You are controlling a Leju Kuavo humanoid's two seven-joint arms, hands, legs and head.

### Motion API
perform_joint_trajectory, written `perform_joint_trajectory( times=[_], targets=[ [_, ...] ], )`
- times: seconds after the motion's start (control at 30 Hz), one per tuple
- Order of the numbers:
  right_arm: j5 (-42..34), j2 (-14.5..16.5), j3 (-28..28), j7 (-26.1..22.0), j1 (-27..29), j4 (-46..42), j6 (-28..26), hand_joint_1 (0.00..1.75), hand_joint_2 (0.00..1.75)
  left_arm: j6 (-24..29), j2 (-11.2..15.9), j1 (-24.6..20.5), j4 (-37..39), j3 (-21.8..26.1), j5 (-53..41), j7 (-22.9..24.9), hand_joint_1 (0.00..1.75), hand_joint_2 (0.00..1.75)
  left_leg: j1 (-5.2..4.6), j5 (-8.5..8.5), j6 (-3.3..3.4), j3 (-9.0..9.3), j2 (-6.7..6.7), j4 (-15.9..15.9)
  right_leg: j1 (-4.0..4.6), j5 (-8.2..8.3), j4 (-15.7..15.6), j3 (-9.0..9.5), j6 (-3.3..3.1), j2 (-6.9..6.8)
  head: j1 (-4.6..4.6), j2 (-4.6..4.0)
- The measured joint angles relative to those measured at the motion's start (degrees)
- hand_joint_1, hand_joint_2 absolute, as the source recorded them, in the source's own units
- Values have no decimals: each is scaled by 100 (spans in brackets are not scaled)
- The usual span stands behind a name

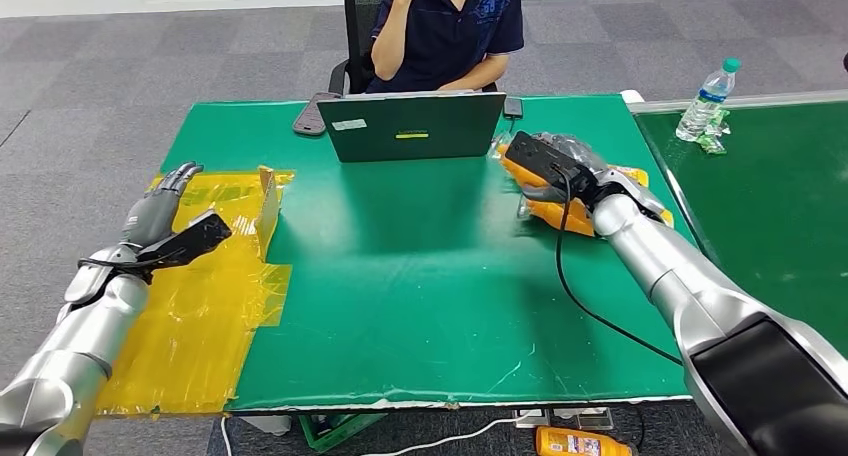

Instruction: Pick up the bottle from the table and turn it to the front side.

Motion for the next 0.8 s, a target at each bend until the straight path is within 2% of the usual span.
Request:
perform_joint_trajectory(
  times=[0.33,0.53,0.8],
  targets=[
    [-415,369,-434,-699,3,-138,-571,175,175,-44,-404,-56,130,-43,135,-119,0,175,2,0,0,0,5,0,0,0,1,-3,-1,3,1,1],
    [-478,668,-597,-884,111,-258,-742,175,175,-86,-484,-89,228,-44,262,-215,0,175,3,1,0,-2,5,-1,1,0,3,-7,-1,3,0,1],
    [-550,823,-725,-1009,228,-360,-764,175,175,-214,-516,-83,312,-44,469,-302,0,175,-1,1,0,-7,6,-1,1,0,4,-8,-1,3,1,0]
  ],
)
